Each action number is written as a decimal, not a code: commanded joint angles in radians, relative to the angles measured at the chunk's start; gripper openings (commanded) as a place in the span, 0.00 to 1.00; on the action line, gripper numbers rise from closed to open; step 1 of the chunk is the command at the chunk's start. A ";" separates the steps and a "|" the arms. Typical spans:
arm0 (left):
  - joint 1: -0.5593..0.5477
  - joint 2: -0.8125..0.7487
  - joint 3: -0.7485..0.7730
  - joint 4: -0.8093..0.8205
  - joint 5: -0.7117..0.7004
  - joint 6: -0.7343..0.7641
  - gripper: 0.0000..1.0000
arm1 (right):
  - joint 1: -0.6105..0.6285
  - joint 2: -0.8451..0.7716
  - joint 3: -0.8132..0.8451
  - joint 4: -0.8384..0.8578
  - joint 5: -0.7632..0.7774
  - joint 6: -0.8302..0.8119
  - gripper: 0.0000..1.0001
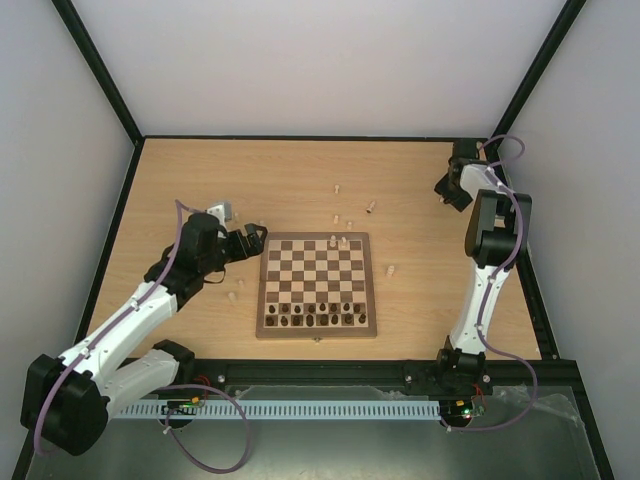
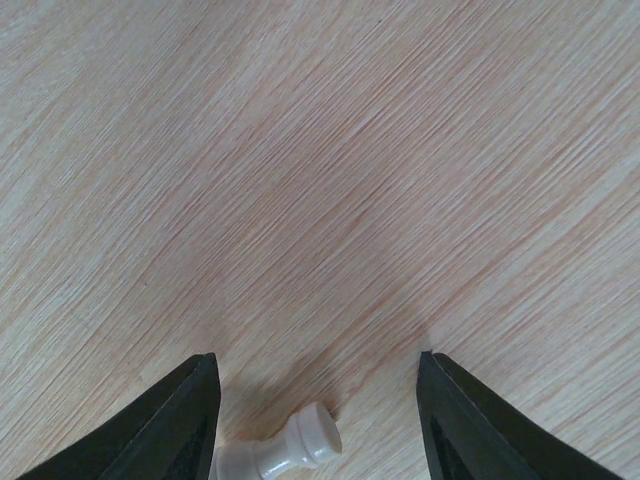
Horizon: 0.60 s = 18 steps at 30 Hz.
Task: Set up the chess pieces on the board
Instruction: Pick up the chess piece at the center of the board.
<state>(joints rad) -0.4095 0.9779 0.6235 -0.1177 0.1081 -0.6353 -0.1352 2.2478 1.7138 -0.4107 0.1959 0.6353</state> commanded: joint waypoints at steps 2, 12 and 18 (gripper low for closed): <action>-0.002 0.000 -0.022 0.027 0.020 0.004 0.99 | 0.022 0.019 -0.086 -0.089 -0.005 0.013 0.54; -0.002 -0.001 -0.028 0.035 0.032 0.003 0.99 | 0.054 -0.004 -0.127 -0.074 0.001 0.027 0.51; -0.002 -0.001 -0.041 0.042 0.037 0.000 0.99 | 0.066 -0.017 -0.163 -0.068 0.004 0.035 0.45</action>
<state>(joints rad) -0.4095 0.9779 0.6022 -0.1020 0.1318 -0.6357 -0.0887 2.1998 1.6154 -0.3542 0.2539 0.6384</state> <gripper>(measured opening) 0.990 0.473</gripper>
